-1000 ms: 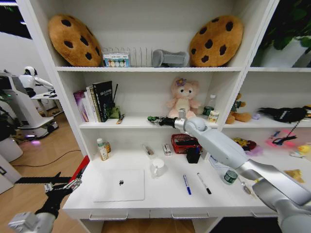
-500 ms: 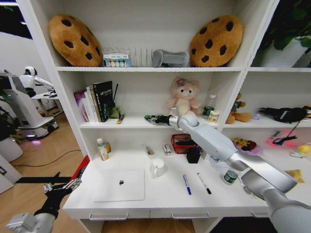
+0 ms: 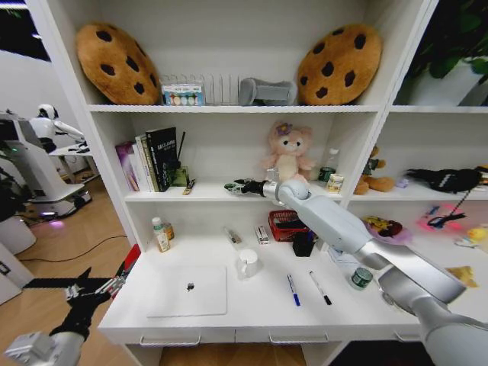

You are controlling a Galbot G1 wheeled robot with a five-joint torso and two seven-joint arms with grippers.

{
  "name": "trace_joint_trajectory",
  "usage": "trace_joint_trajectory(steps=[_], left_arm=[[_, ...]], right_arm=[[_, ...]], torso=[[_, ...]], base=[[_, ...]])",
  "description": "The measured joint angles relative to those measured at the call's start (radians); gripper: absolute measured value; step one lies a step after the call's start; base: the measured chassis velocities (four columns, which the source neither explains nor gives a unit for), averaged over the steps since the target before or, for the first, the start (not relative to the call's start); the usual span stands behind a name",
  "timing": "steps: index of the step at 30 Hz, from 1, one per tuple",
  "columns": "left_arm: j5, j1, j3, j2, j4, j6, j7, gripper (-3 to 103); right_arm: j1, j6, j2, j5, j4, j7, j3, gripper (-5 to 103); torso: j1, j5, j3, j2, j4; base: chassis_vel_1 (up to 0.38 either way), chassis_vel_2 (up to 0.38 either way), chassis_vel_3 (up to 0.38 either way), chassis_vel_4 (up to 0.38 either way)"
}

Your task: Organize the objects on the table.

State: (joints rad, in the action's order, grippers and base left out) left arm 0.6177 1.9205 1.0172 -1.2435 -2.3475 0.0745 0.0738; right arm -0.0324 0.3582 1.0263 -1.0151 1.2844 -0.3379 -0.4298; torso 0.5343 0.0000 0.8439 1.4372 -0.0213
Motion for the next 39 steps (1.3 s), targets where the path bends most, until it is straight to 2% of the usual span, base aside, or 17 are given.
trace_joint_trajectory(steps=[1, 3, 5, 6, 8, 9, 11, 12, 14, 15, 17, 20, 22, 25, 28, 33, 39], left_arm=[[0.000, 0.000, 0.000, 0.000, 0.000, 0.000, 0.000, 97], [0.000, 0.000, -0.001, -0.002, -0.003, 0.001, 0.001, 97], [0.000, 0.000, 0.000, 0.000, -0.004, 0.002, 0.001, 97], [0.000, 0.000, 0.000, 0.000, -0.004, 0.002, 0.001, 97], [0.001, -0.003, 0.000, 0.004, -0.005, 0.003, 0.002, 97], [0.001, -0.003, 0.000, 0.004, -0.005, 0.003, 0.002, 97], [0.001, -0.002, -0.003, 0.010, -0.009, 0.005, 0.002, 97], [0.001, -0.002, -0.003, 0.010, -0.009, 0.005, 0.002, 97], [0.001, -0.001, -0.005, 0.014, -0.011, 0.007, 0.003, 97], [0.001, -0.001, -0.005, 0.014, -0.011, 0.007, 0.003, 97], [-0.001, 0.000, -0.008, 0.015, -0.013, 0.009, 0.003, 97], [-0.008, 0.007, -0.007, 0.001, -0.019, 0.009, 0.003, 97], [-0.024, 0.013, -0.014, -0.017, -0.028, 0.008, 0.004, 97], [-0.034, 0.010, -0.031, -0.018, -0.034, 0.010, 0.005, 97], [-0.037, 0.010, -0.033, -0.021, -0.039, 0.012, 0.007, 97], [-0.034, 0.012, -0.020, -0.022, -0.032, 0.008, 0.008, 97], [-0.031, 0.011, -0.019, -0.017, -0.029, 0.007, 0.008, 97]], right_arm=[[0.000, 0.000, 0.000, 0.000, 0.000, 0.000, 0.000, 84], [0.028, -0.017, -0.038, -0.043, 0.101, 0.048, 0.052, 98], [0.077, -0.004, -0.108, -0.108, 0.280, 0.118, 0.134, 100], [0.077, -0.004, -0.108, -0.108, 0.280, 0.118, 0.134, 100], [0.190, 0.023, -0.190, -0.163, 0.510, 0.249, 0.260, 100], [0.190, 0.023, -0.190, -0.163, 0.510, 0.249, 0.260, 100], [0.375, 0.029, -0.278, -0.150, 0.690, 0.373, 0.402, 100], [0.375, 0.029, -0.278, -0.150, 0.690, 0.373, 0.402, 100], [0.586, 0.017, -0.364, -0.112, 0.834, 0.484, 0.528, 100], [0.586, 0.017, -0.364, -0.112, 0.834, 0.484, 0.528, 100], [0.777, 0.015, -0.399, -0.068, 0.932, 0.560, 0.662, 100], [0.886, 0.017, -0.400, -0.052, 0.972, 0.621, 0.720, 100], [1.038, 0.024, -0.375, -0.024, 1.001, 0.661, 0.812, 100], [1.156, 0.023, -0.340, 0.035, 0.992, 0.662, 0.872, 100], [1.263, 0.022, -0.297, 0.075, 0.976, 0.661, 0.913, 100], [1.427, 0.003, -0.213, 0.170, 0.939, 0.655, 0.936, 100], [1.481, 0.023, -0.141, 0.198, 0.882, 0.683, 0.875, 100]], torso=[[0.000, 0.0000, 0.000, 0.000, 0.0000], [0.000, 0.0000, 0.000, 0.000, -0.0003], [0.000, 0.0002, 0.000, 0.000, -0.0003], [0.000, 0.0002, 0.000, 0.000, -0.0003], [0.000, -0.0003, 0.000, 0.000, 0.0001], [0.000, -0.0003, 0.000, 0.000, 0.0001], [0.000, 0.0005, 0.000, 0.000, -0.0005], [0.000, 0.0005, 0.000, 0.000, -0.0005], [0.000, 0.0005, 0.000, 0.000, -0.0013], [0.000, 0.0005, 0.000, 0.000, -0.0013], [0.000, -0.0002, 0.000, 0.000, -0.0009], [0.000, 0.0002, 0.000, 0.000, -0.0012], [0.000, 0.0003, 0.000, 0.000, 0.0008], [0.000, 0.0001, 0.000, 0.000, -0.0005], [0.000, 0.0000, 0.000, 0.000, 0.0000], [0.000, 0.0002, 0.000, 0.000, -0.0007], [0.000, -0.0001, 0.000, 0.000, -0.0002]], base=[[0.000, 0.000, 0.000, 0.000], [0.000, 0.000, 0.000, 0.000], [0.000, 0.000, 0.000, 0.000], [0.000, 0.000, 0.000, 0.000], [0.000, 0.000, 0.000, 0.000], [0.000, 0.000, 0.000, 0.000], [0.000, 0.000, 0.000, 0.000], [0.000, 0.000, 0.000, 0.000], [0.000, 0.000, 0.000, 0.000], [0.000, 0.000, 0.000, 0.000], [0.000, 0.000, 0.000, 0.000], [0.000, 0.000, 0.000, 0.000], [0.000, 0.000, 0.000, 0.000], [0.000, 0.000, 0.000, 0.000], [0.000, 0.000, 0.000, 0.000], [0.000, 0.000, 0.000, 0.000], [0.000, 0.000, 0.000, 0.000]])
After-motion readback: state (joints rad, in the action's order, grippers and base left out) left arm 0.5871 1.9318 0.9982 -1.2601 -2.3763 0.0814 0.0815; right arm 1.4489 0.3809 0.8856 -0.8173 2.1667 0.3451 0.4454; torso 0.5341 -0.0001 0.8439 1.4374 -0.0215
